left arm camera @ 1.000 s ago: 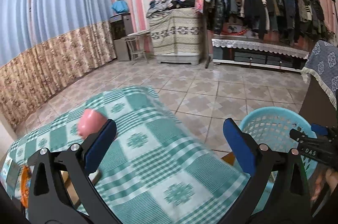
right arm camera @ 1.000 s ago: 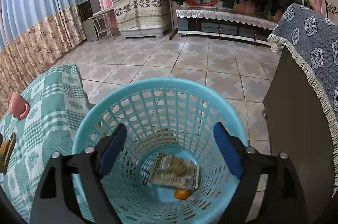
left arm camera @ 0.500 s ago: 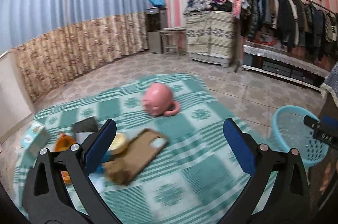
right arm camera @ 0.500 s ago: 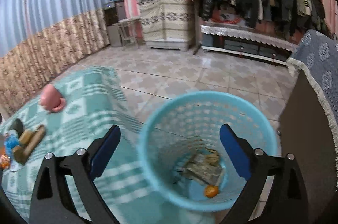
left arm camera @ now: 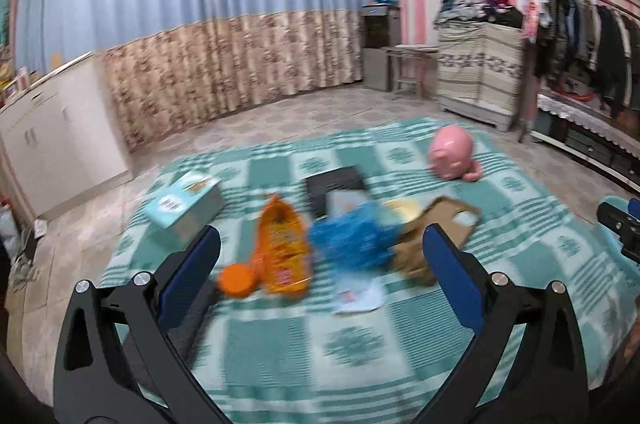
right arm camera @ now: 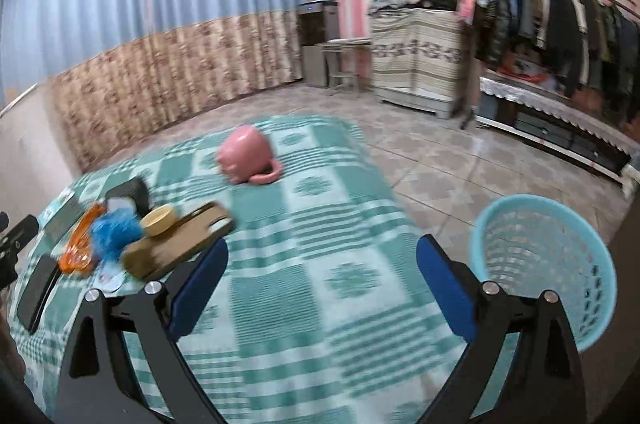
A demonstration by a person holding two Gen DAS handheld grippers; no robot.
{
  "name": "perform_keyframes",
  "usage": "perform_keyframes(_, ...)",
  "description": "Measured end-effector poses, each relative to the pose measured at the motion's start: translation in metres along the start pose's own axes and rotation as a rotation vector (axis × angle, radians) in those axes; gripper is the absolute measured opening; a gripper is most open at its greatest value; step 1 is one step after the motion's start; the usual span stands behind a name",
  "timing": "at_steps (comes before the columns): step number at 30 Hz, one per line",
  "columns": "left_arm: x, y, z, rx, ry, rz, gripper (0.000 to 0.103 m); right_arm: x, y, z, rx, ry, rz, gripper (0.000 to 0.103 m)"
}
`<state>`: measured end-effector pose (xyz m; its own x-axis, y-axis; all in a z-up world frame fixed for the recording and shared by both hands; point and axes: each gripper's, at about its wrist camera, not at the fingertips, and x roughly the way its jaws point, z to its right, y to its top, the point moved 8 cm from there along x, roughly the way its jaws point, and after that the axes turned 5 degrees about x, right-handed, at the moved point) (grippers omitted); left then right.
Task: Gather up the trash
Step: 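Move both tools back over the items on the bedspread, then grasp the orange round lid with the left tool and lift it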
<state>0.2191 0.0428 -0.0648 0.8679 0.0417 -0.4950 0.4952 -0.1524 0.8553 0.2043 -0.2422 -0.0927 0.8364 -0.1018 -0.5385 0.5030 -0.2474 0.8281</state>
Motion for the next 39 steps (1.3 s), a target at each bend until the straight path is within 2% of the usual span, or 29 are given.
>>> perform_keyframes(4,0.006,-0.024,-0.038,-0.028,0.052,-0.037,0.098,0.007,-0.016,-0.023,-0.053,0.035,-0.002,0.093)
perform_keyframes(9,0.017,-0.051,-0.073,-0.089,0.073,-0.084,0.098,0.019,-0.029,-0.026,-0.075,0.041,-0.022,0.093)
perform_keyframes(13,0.033,-0.063,-0.079,-0.115,0.070,-0.116,0.098,0.029,-0.037,-0.022,-0.092,0.030,-0.042,0.093)
perform_keyframes(16,0.044,-0.070,-0.071,-0.102,0.056,-0.142,0.098,0.033,-0.038,-0.017,-0.092,0.024,-0.046,0.093)
perform_keyframes(19,0.052,-0.070,-0.068,-0.072,0.067,-0.136,0.098,0.039,-0.039,-0.014,-0.084,0.018,-0.056,0.093)
perform_keyframes(22,0.066,-0.074,-0.071,-0.080,0.058,-0.171,0.095,0.044,-0.043,-0.012,-0.075,0.026,-0.082,0.093)
perform_keyframes(25,0.078,-0.075,-0.074,-0.086,0.051,-0.202,0.080,0.045,-0.043,-0.012,-0.071,0.033,-0.083,0.093)
perform_keyframes(27,0.088,-0.077,-0.073,-0.073,0.040,-0.224,0.061,0.047,-0.043,-0.013,-0.070,0.037,-0.086,0.093)
perform_keyframes(30,0.105,-0.082,-0.069,-0.047,0.027,-0.270,0.057,0.051,-0.046,-0.013,-0.063,0.045,-0.106,0.093)
perform_keyframes(37,0.117,-0.077,-0.062,0.008,0.046,-0.275,0.054,0.054,-0.049,-0.013,-0.048,0.057,-0.123,0.093)
perform_keyframes(39,0.116,-0.078,-0.059,-0.007,0.013,-0.283,0.034,0.055,-0.050,-0.014,-0.052,0.058,-0.126,0.093)
